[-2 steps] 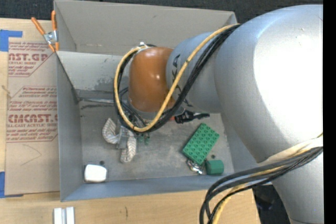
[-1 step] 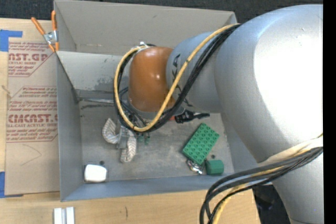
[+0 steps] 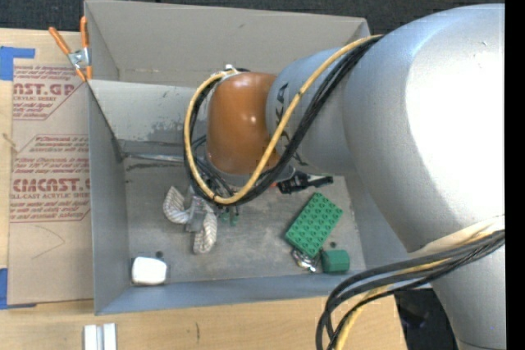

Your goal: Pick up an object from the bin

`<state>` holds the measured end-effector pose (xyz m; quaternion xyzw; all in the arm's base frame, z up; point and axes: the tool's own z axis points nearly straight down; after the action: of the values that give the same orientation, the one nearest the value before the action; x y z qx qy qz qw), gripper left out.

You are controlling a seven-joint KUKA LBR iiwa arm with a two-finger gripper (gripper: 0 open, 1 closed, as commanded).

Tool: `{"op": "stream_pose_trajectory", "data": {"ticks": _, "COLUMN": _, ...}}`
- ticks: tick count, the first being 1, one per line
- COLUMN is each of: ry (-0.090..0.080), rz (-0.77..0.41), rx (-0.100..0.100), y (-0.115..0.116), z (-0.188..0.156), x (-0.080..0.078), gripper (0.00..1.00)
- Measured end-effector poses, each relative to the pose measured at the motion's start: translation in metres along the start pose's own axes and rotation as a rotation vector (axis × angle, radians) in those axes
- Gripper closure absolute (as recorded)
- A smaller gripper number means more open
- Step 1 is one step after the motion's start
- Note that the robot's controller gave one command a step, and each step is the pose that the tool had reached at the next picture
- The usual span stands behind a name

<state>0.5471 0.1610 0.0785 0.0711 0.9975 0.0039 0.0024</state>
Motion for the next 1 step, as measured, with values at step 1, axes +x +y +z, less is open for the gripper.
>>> {"op": "stream_pose_trajectory", "data": {"ticks": 1, "ry": 0.0, "rz": 0.015, "rx": 0.001, "y": 0.0001, "z": -0.0128, "x": 0.0029, "gripper": 1.0}}
